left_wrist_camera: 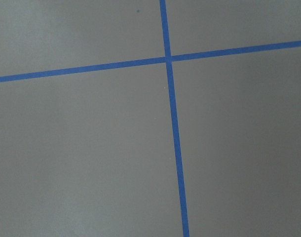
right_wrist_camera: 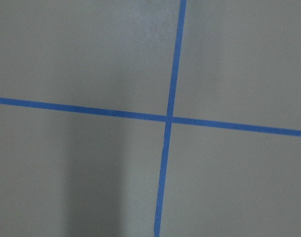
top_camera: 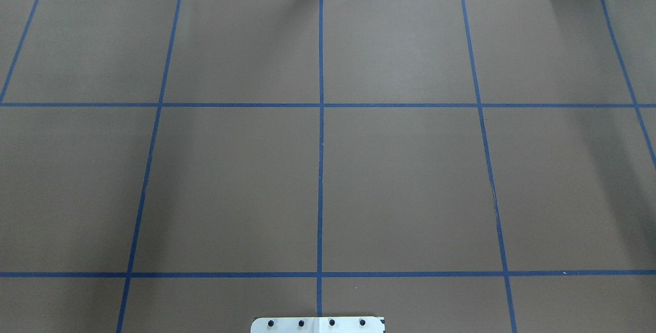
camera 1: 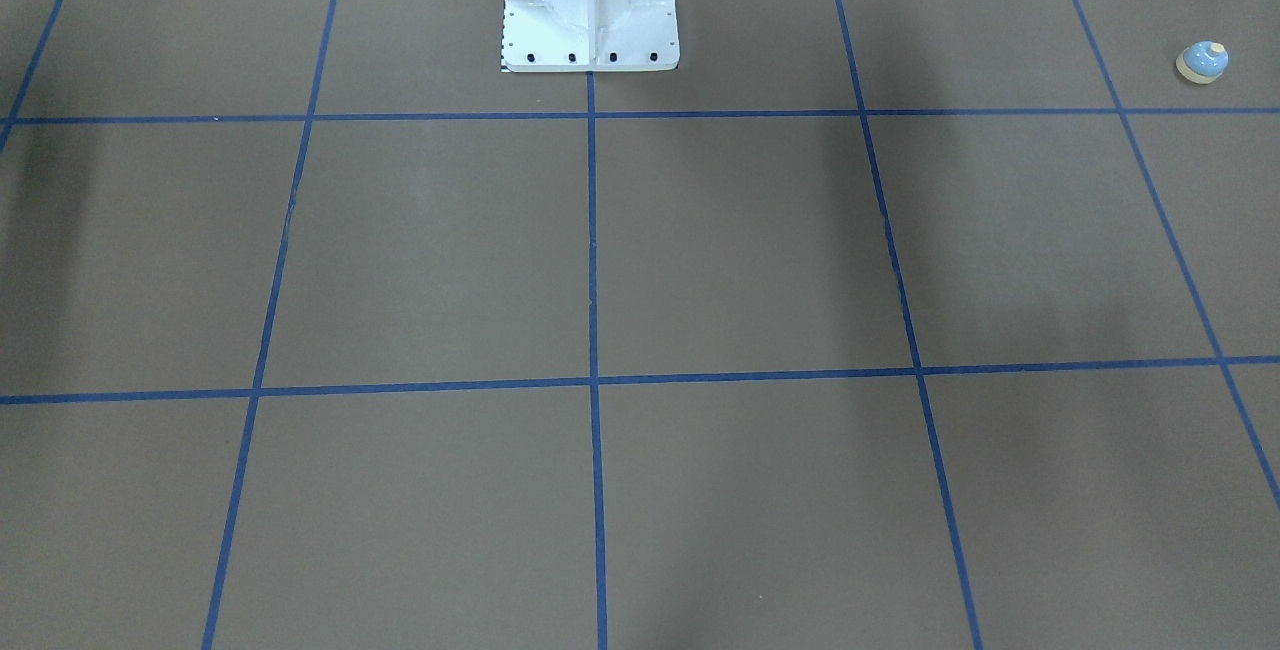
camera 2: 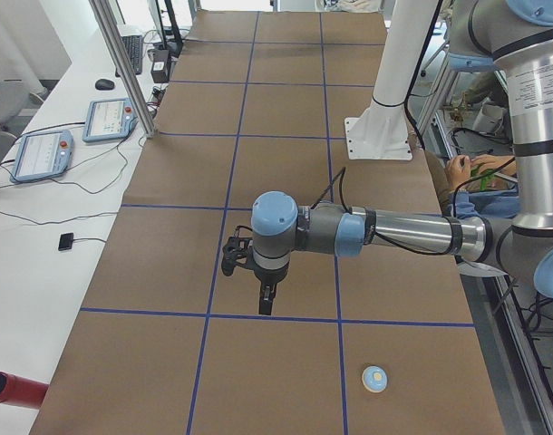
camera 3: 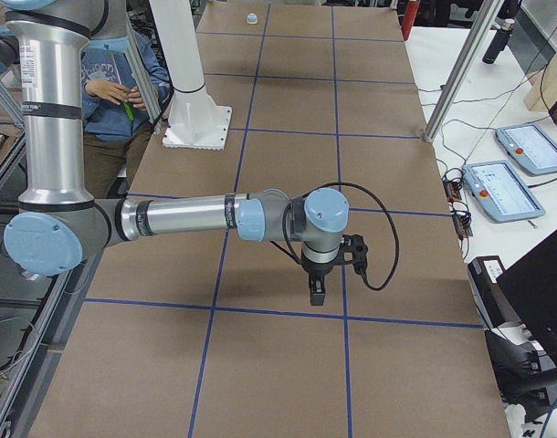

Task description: Place and press bell with both arms

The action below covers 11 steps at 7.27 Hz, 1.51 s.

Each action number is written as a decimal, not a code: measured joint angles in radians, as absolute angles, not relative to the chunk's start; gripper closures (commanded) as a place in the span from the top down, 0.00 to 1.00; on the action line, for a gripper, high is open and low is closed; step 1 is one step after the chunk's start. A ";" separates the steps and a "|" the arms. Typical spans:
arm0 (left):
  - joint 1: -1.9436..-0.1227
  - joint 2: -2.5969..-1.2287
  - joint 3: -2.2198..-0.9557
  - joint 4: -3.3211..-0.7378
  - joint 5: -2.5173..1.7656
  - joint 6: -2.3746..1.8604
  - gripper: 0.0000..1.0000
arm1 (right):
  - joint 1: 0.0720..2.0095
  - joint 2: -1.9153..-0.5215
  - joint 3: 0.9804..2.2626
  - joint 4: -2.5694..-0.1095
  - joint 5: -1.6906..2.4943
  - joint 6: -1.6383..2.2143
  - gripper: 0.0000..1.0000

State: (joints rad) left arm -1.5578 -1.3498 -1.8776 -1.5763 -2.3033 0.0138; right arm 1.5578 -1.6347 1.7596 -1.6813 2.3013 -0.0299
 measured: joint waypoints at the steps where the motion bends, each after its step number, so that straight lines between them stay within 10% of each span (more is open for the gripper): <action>1: -1.558 -1.358 -1.873 -1.565 -2.329 0.011 1.00 | 1.557 -1.671 1.790 -1.691 2.287 -0.030 1.00; 11: -1.557 -1.340 -1.889 -1.548 -2.396 0.003 1.00 | 1.506 -1.732 1.890 -1.807 2.274 -0.045 1.00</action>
State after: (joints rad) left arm -1.5570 -1.3403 -1.8894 -1.5479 -2.3964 0.0035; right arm 1.5059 -1.7323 1.8902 -1.8075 2.2737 -0.0449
